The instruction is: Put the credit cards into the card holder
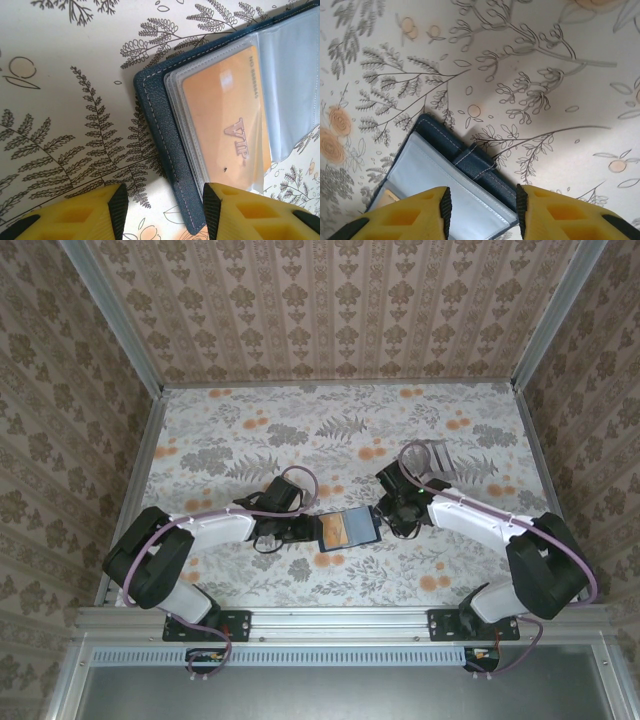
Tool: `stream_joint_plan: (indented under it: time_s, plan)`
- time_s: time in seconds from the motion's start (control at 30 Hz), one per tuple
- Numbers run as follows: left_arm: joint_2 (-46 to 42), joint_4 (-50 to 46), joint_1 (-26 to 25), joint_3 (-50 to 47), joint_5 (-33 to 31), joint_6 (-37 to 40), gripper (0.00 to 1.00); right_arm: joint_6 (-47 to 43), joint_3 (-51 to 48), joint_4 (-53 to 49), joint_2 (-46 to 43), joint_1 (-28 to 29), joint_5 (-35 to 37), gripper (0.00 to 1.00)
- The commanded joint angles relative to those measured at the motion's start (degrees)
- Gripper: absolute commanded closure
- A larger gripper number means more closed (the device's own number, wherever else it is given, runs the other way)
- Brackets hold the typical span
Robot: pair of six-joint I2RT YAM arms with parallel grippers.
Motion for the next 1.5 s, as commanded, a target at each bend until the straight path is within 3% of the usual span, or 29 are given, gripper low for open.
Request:
stream_joint_plan:
  time_s: [0.0, 0.13, 0.37, 0.9, 1.2, 1.47]
  plan:
    - [-0.85, -1.22, -0.16, 0.57, -1.69, 1.45, 0.52, 9.79, 0.68, 2.48, 4.2, -0.39, -5.22, 0.57]
    - [-1.28, -0.64, -0.23, 0.26, -1.47, 1.15, 0.52, 12.94, 2.31, 6.3, 10.51, -0.13, -9.96, 0.59]
    - [-0.45, 0.94, -0.19, -0.32, -1.2, 0.69, 0.51, 13.09, 5.22, 1.83, 11.94, -0.34, -4.5, 0.59]
    - [1.96, 0.39, -0.01, 1.01, -3.34, 0.76, 0.49, 12.59, 12.23, -1.28, 18.28, -0.14, -4.9, 0.6]
    - [6.49, -7.4, -0.61, 7.41, -11.71, 2.13, 0.5, 12.27, 11.28, -0.27, 20.5, 0.23, -5.87, 0.75]
    - [13.02, -12.5, -2.3, 10.13, -18.62, 0.32, 0.51, 13.3, 7.89, 3.95, 17.04, -1.33, -7.68, 0.79]
